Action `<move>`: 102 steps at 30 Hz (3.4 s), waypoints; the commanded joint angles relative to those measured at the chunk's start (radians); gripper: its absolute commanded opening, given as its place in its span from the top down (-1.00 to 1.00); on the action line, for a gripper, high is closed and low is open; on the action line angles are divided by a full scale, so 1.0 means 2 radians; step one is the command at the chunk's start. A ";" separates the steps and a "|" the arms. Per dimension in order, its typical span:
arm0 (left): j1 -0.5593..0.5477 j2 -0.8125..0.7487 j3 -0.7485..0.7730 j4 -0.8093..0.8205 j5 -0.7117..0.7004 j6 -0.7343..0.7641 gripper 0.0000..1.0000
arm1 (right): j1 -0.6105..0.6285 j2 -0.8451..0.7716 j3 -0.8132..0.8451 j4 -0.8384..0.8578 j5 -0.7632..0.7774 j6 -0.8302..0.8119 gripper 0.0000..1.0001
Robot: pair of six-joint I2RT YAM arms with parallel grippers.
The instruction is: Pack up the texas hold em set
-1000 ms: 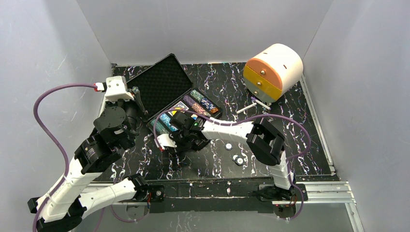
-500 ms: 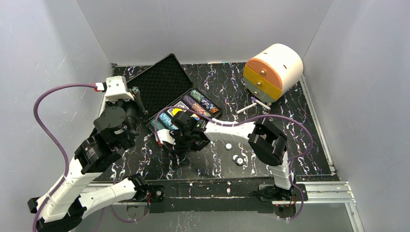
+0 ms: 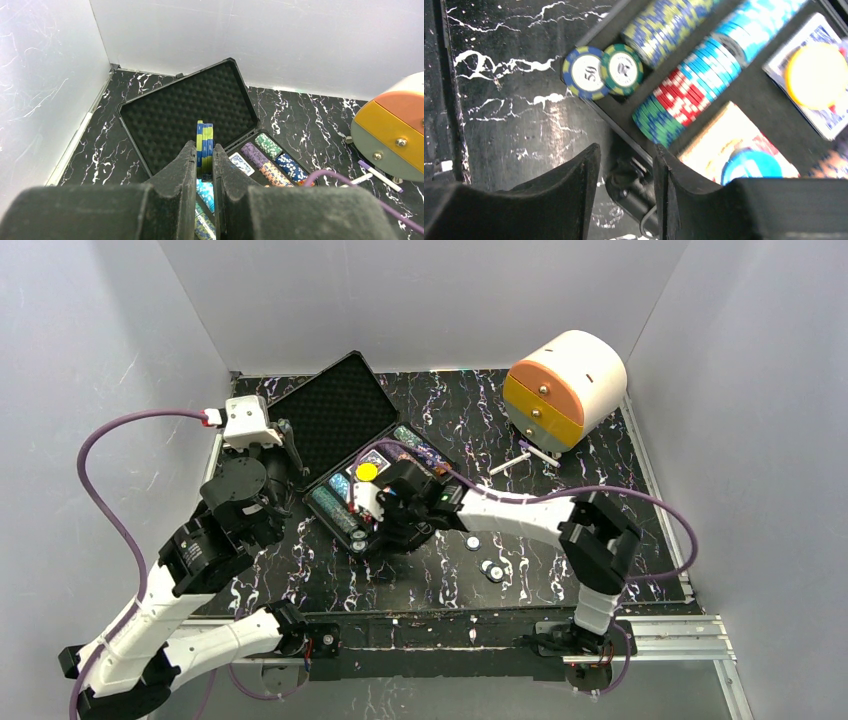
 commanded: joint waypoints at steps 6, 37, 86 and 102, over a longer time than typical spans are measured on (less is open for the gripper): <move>0.001 0.002 0.009 -0.036 -0.002 -0.044 1.00 | -0.022 -0.108 -0.091 0.113 0.026 0.124 -0.36; 0.001 0.055 -0.052 -0.171 0.251 -0.175 1.00 | -0.057 -0.123 -0.190 -0.032 0.229 0.895 -0.38; 0.001 0.089 -0.041 -0.149 0.214 -0.136 1.00 | -0.140 -0.072 -0.144 -0.029 0.267 0.791 0.97; 0.002 0.115 -0.040 -0.131 0.213 -0.139 1.00 | -0.169 -0.135 -0.152 -0.012 0.224 0.719 0.18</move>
